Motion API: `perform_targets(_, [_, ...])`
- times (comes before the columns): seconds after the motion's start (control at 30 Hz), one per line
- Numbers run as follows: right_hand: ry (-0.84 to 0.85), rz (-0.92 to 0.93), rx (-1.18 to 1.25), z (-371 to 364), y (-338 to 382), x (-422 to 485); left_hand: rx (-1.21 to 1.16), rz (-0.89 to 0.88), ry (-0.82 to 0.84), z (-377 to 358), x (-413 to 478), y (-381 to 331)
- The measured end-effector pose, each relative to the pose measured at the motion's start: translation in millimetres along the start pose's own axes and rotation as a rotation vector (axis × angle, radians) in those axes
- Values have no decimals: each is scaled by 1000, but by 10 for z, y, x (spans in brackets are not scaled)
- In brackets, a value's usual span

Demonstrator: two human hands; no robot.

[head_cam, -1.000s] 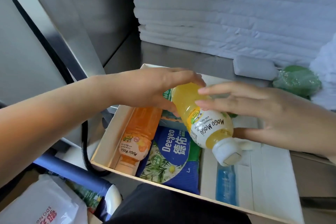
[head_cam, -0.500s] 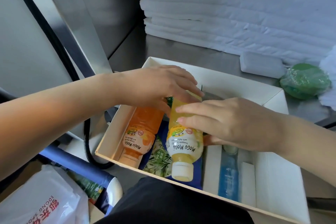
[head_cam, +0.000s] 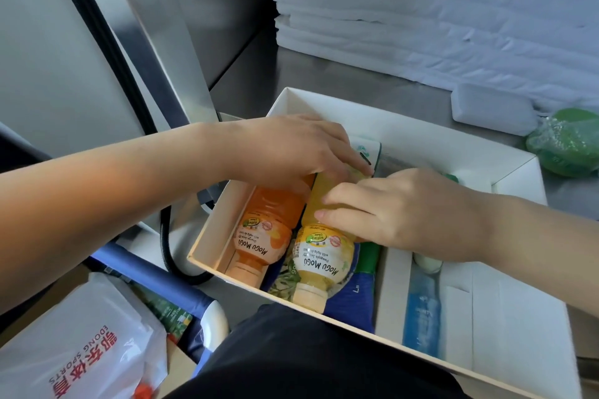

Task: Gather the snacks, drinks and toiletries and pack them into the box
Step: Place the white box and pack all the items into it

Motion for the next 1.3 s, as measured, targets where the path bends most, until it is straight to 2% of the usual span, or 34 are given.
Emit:
perform_targets(0.13, [0, 1, -6, -40, 19, -15, -123, 86, 92, -70, -38, 125])
perform_targets(0.27, [40, -4, 16, -109, 26, 43, -253, 214, 42, -22, -95, 332])
perform_targets(0.4, [60, 5, 24, -130, 38, 72, -300, 267, 13, -20, -76, 356])
perform_targets(0.6, [65, -11, 102, -167, 65, 47, -313, 278, 8, -40, -53, 352])
perform_targets(0.77, [18, -131, 117, -25, -83, -158, -306, 271, -3, -16, -58, 329])
perform_targets(1.03, [138, -231, 182, -143, -60, -282, -214, 235, -2, -60, -78, 280])
perform_targets(1.3, [46, -299, 339, -117, -167, -297, -89, 252, 55, -102, -67, 249])
Point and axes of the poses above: each hand's wrist, its own x-axis towards the middle knuckle, its own z-axis out of the back of the hand, y = z × x, the point moved 9 cm from there along x, towards the middle knuckle, and after that the axes turned 12 degrees about z, right-handed, at the moved point
